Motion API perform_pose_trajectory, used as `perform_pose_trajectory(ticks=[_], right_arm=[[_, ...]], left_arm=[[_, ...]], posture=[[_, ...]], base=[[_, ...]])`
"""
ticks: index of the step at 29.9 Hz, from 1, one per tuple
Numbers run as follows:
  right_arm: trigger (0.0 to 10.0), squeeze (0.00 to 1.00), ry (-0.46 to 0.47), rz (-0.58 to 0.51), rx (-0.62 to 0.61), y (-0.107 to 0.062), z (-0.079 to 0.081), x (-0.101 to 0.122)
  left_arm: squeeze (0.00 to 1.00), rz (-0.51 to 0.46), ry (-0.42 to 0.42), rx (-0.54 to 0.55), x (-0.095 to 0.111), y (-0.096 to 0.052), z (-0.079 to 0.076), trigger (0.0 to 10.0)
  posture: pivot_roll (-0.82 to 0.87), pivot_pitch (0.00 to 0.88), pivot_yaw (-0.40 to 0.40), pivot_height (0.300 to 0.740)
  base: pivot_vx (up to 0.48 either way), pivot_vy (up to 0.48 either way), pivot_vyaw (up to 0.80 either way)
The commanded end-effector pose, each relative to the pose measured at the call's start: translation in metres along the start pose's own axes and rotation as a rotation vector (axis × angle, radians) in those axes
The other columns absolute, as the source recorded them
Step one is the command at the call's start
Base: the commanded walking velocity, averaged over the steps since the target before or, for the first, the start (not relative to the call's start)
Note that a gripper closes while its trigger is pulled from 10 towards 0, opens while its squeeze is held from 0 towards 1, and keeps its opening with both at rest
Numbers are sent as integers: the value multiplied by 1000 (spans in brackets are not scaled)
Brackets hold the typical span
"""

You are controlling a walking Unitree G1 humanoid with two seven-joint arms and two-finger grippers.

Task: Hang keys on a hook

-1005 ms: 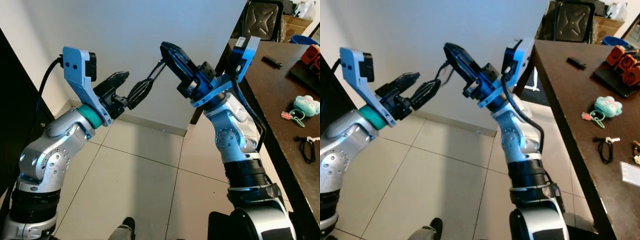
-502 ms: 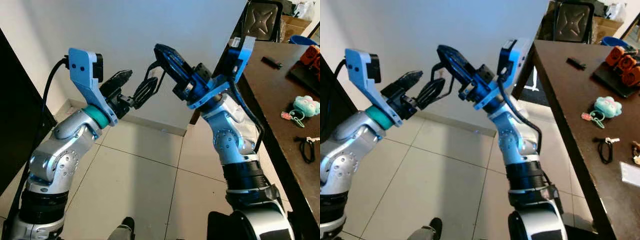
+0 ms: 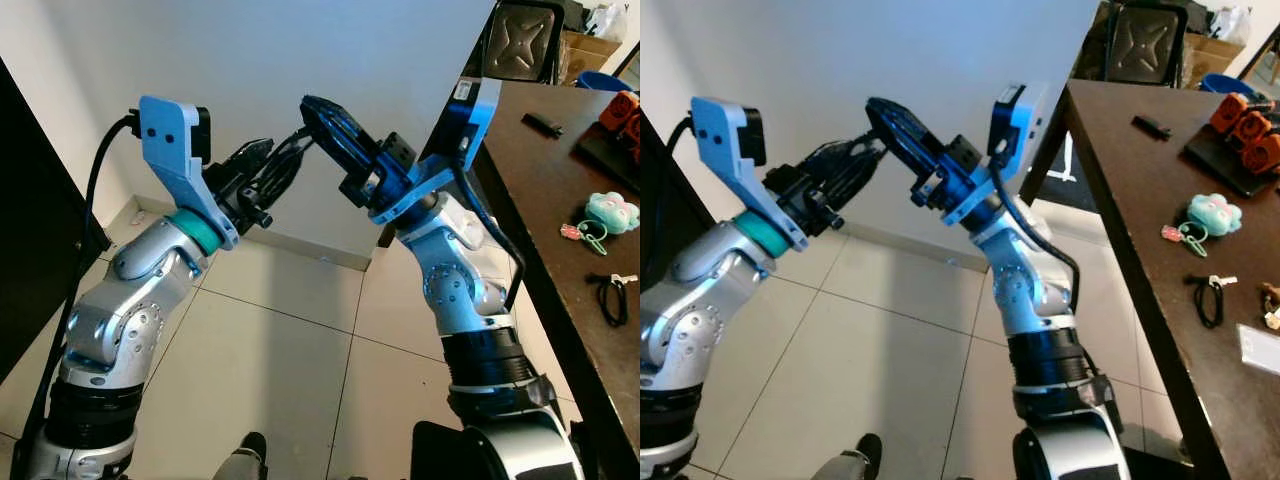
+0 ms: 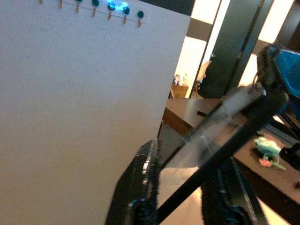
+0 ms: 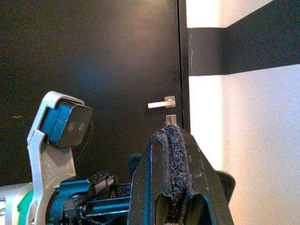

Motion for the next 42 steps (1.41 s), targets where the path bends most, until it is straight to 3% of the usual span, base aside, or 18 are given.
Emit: perform_pose_trajectory(ticks=[1, 12, 13, 14, 15, 31, 32, 39, 42], right_arm=[[10000, 0, 1, -1, 6, -2, 2, 1], [10000, 0, -23, 36, -16, -3, -1, -5], [10000, 773, -27, 45, -21, -4, -2, -7], [10000, 773, -27, 45, -21, -4, -2, -7], [10000, 1000, -29, 48, -30, -5, -3, -8], [10000, 1000, -21, 19, -83, -10, -11, -3], [10000, 0, -46, 46, -101, -13, -14, -6], [10000, 0, -74, 51, -98, -17, -18, -1], [10000, 0, -107, 52, -66, -21, -25, 10]], left_arm=[[0, 24, 34, 15, -6, -1, 3, 0], [0, 14, 50, 16, -2, -2, 5, 0], [0, 6, 43, 12, 0, -2, 4, 0], [0, 6, 43, 12, 0, -2, 4, 0], [0, 1, 37, 7, 1, -2, 3, 0], [0, -27, 13, -16, 5, 1, -4, 0], [0, -28, 27, -25, 7, 1, -5, 0], [0, 3, 57, -54, 3, 0, -8, 0], [0, 51, 108, -86, -3, -2, -11, 0]], posture=[[104, 83, -18, 740], [105, 84, -21, 740], [105, 85, -20, 740], [105, 85, -20, 740], [104, 87, -20, 740], [100, 82, -24, 740], [100, 78, -24, 740], [98, 76, -23, 740], [98, 72, -20, 740]], base=[[0, 0, 0], [0, 0, 0], [0, 0, 0], [0, 0, 0], [0, 0, 0], [0, 0, 0], [0, 0, 0], [0, 0, 0], [0, 0, 0]])
Point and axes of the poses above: a point about 5 cm out from each wrist's last joint towards the gripper, its own y axis pointing out of the wrist towards the gripper, its own x axis along the axis of the wrist's last joint, z = x × y, the point moved 5 cm from there along y, pointing out of the wrist towards the gripper, and after that the axes turned 9 degrees about -y, right-handed, at the moved point
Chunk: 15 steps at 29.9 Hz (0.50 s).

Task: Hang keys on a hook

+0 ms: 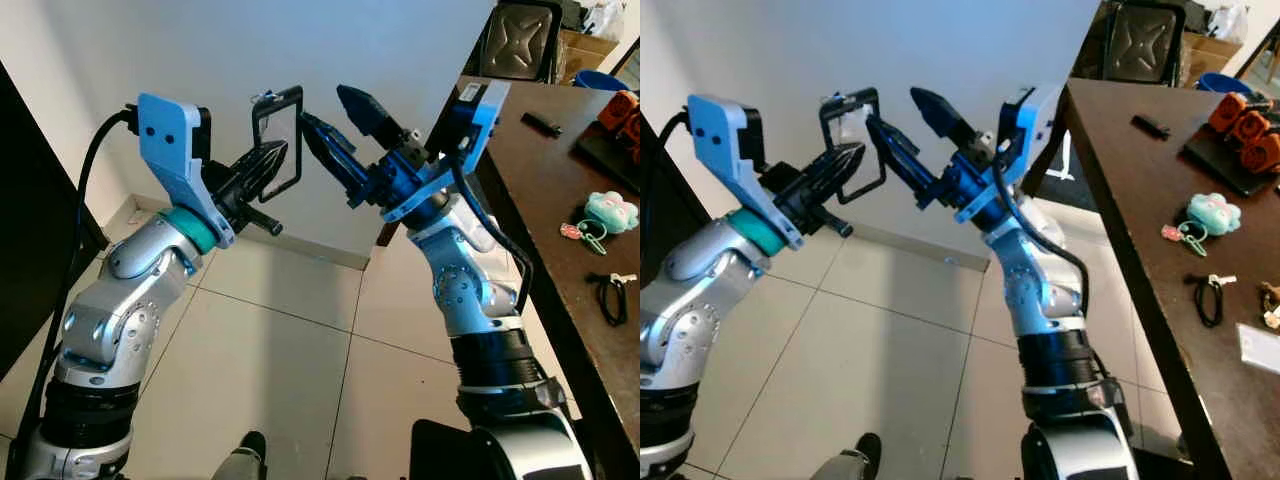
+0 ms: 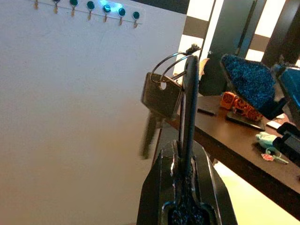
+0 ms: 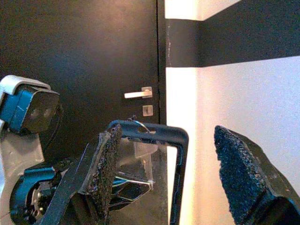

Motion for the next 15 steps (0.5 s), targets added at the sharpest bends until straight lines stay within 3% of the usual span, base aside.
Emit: perform_pose_trajectory(ticks=[1, 7, 12, 13, 14, 15], right_arm=[[10000, 0, -55, 12, 56, -11, -12, 14], [10000, 0, -110, 108, 270, -26, -8, 21], [10000, 0, -141, 116, 286, -28, -13, 26], [9373, 0, -143, 109, 283, -27, -13, 28], [9373, 0, -143, 109, 283, -27, -13, 28], [5804, 0, -134, 96, 293, -26, -11, 29]], left_arm=[[0, 58, 75, -64, -5, -2, -10, 0], [0, 115, 140, -95, -7, -6, -11, 0], [0, 121, 153, -98, -6, -6, -12, 0], [0, 121, 154, -99, -6, -6, -13, 0], [0, 121, 154, -99, -6, -6, -13, 0], [0, 121, 150, -105, -6, -6, -15, 0]], posture=[[98, 71, -19, 740], [96, 74, -19, 740], [100, 76, -23, 740], [101, 78, -25, 740], [101, 78, -25, 740], [101, 78, -25, 740]], base=[[0, 0, 0], [0, 0, 0], [0, 0, 0], [0, 0, 0], [0, 0, 0], [0, 0, 0]])
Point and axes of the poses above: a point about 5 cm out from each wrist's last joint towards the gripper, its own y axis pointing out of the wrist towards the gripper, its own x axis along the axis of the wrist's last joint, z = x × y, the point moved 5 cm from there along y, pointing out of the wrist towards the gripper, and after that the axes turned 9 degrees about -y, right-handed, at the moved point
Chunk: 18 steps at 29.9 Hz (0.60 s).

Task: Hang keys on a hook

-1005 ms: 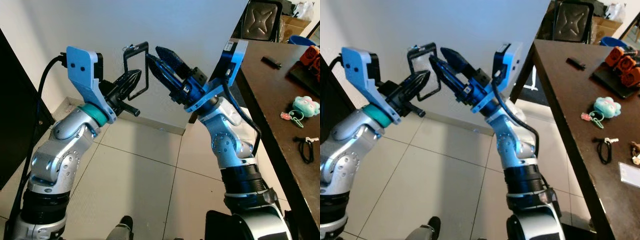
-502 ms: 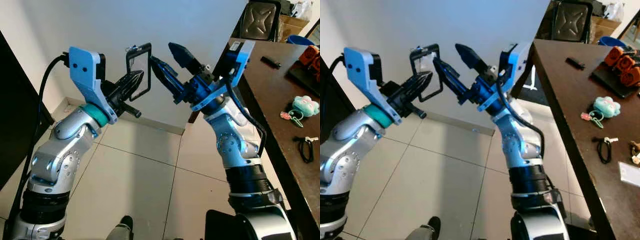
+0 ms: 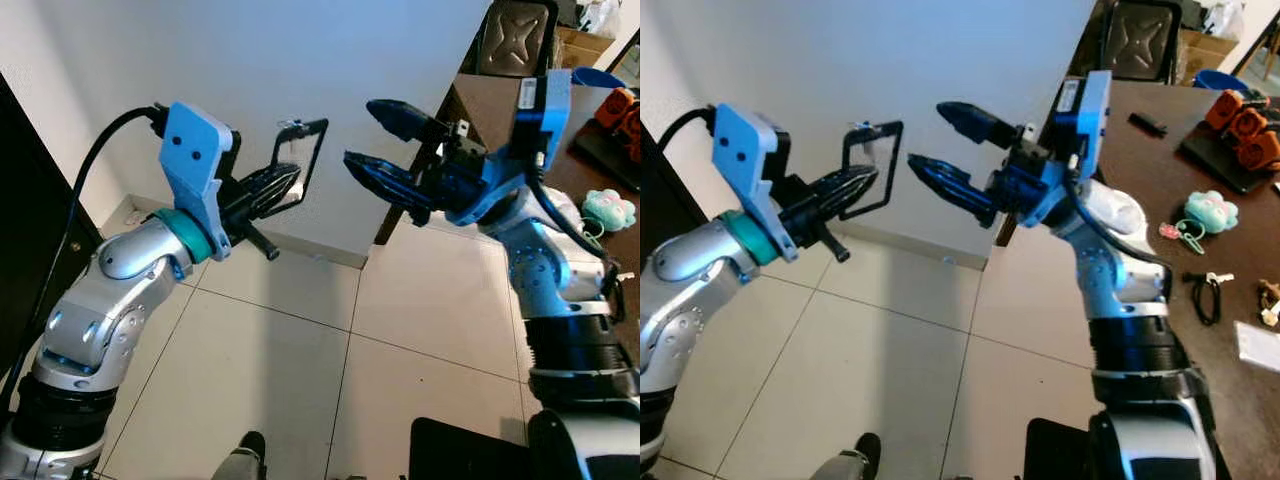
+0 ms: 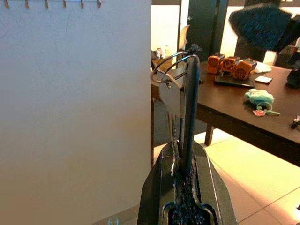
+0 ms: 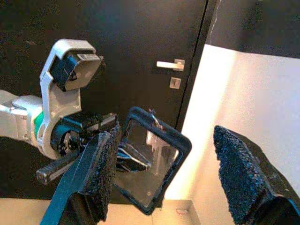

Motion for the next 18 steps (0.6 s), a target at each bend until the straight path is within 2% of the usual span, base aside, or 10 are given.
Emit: perform_pose_trajectory(ticks=[1, 2, 4, 5, 6, 7, 12, 14, 17, 18], right_arm=[[5804, 0, -2, -18, 14, 2, 1, 4], [4431, 0, 3, -29, 35, 4, 5, 5], [4196, 0, 8, -35, 49, 5, 9, 5], [7137, 0, 8, -35, 56, 8, 11, 5], [7137, 0, 8, -35, 56, 8, 11, 5], [10000, 0, 4, -33, 56, 10, 11, 5], [10000, 0, 5, -39, 53, 13, 9, 5], [0, 0, 9, -55, 61, 17, 9, 6], [0, 0, 10, -64, 62, 20, 11, 6], [10000, 0, 10, -65, 63, 22, 12, 5]], left_arm=[[0, 6, 14, -22, 0, 0, -7, 0], [0, 6, 12, -30, 0, 1, -9, 0], [0, 5, 10, -39, 0, 1, -12, 0], [0, 4, 8, -46, 1, 2, -14, 0], [0, 4, 8, -46, 1, 2, -14, 0], [0, 6, 10, -52, 1, 2, -16, 0], [0, 10, 11, -61, 1, 2, -18, 0], [0, 13, 9, -67, 1, 1, -20, 0], [0, 15, 6, -73, 2, 1, -21, 0], [0, 16, 6, -73, 2, 1, -22, 0]], posture=[[101, 78, -25, 740], [103, 82, -26, 740], [104, 83, -26, 740], [106, 87, -24, 740], [106, 87, -24, 740], [107, 88, -25, 740], [108, 91, -23, 740], [111, 93, -24, 740], [112, 94, -22, 740], [115, 94, -21, 740]], base=[[0, 0, 0], [0, 0, 0], [0, 0, 0], [0, 0, 0], [0, 0, 0], [0, 0, 0], [0, 0, 0], [0, 0, 0], [0, 0, 0], [0, 0, 0]])
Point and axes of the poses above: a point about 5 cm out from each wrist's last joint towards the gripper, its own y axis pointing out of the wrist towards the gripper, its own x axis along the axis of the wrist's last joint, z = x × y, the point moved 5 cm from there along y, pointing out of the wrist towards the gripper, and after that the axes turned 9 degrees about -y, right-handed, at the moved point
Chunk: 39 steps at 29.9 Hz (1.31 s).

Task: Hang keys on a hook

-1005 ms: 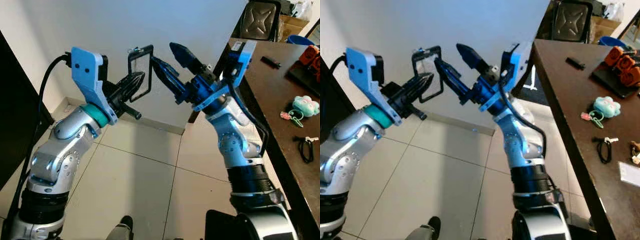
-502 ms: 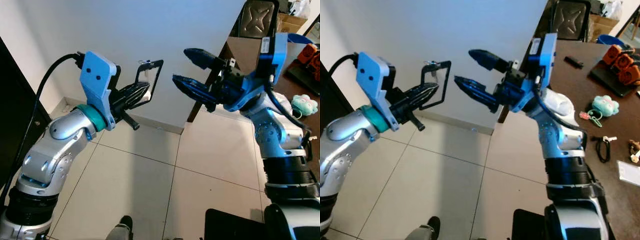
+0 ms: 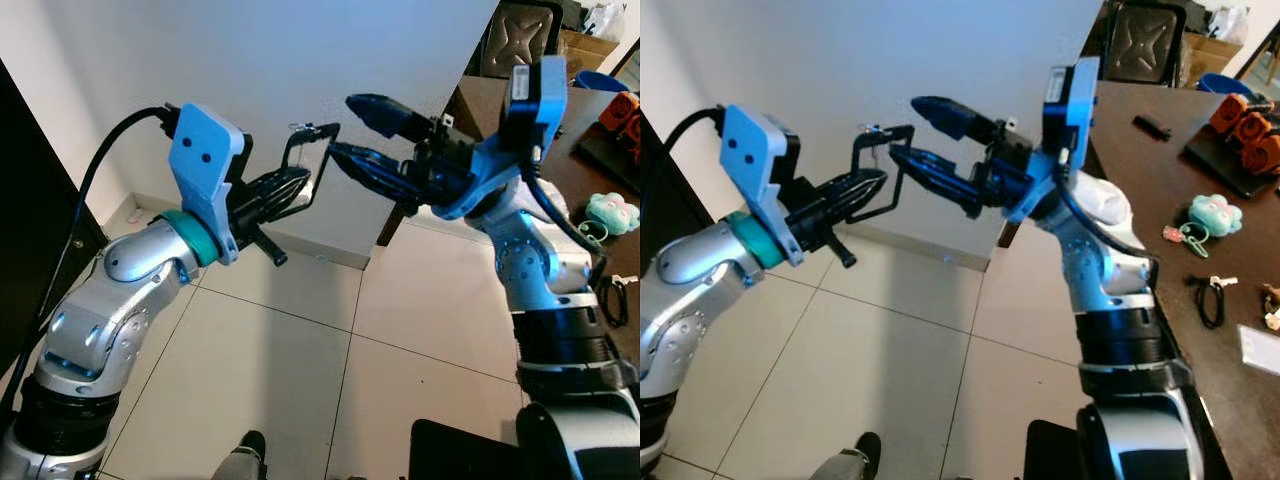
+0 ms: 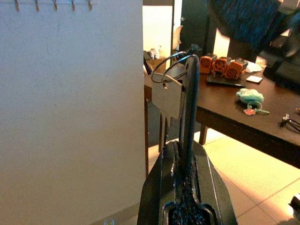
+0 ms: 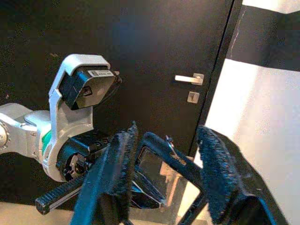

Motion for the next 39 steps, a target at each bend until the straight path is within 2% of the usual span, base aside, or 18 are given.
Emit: perform_pose_trajectory(ticks=[1, 6, 9, 10, 25, 39], right_arm=[[10000, 0, -8, 0, 7, 2, 1, 0], [10000, 0, -14, 9, 11, 5, 3, -3], [9765, 0, -51, 68, 7, 5, 2, -12], [0, 0, -82, 115, 2, 4, 0, -19], [0, 0, -110, 130, -19, 3, -4, -21], [0, 0, -42, 38, -49, 3, -9, -14]], left_arm=[[0, 14, -1, -27, -3, 1, -7, 0], [0, 16, 0, -27, -2, 0, -8, 0], [0, 15, 0, -29, -1, 1, -8, 0], [0, 13, 1, -29, 0, 1, -8, 0], [0, 11, 1, -25, 1, 1, -8, 0], [0, 1, 2, -13, 2, 3, -6, 0]], posture=[[115, 94, -21, 740], [118, 95, -18, 740], [116, 93, -18, 740], [116, 93, -18, 740], [112, 94, -25, 740], [108, 80, -37, 740]], base=[[0, 0, 0], [0, 0, 0], [0, 0, 0], [0, 0, 0], [0, 0, 0], [0, 0, 0]])
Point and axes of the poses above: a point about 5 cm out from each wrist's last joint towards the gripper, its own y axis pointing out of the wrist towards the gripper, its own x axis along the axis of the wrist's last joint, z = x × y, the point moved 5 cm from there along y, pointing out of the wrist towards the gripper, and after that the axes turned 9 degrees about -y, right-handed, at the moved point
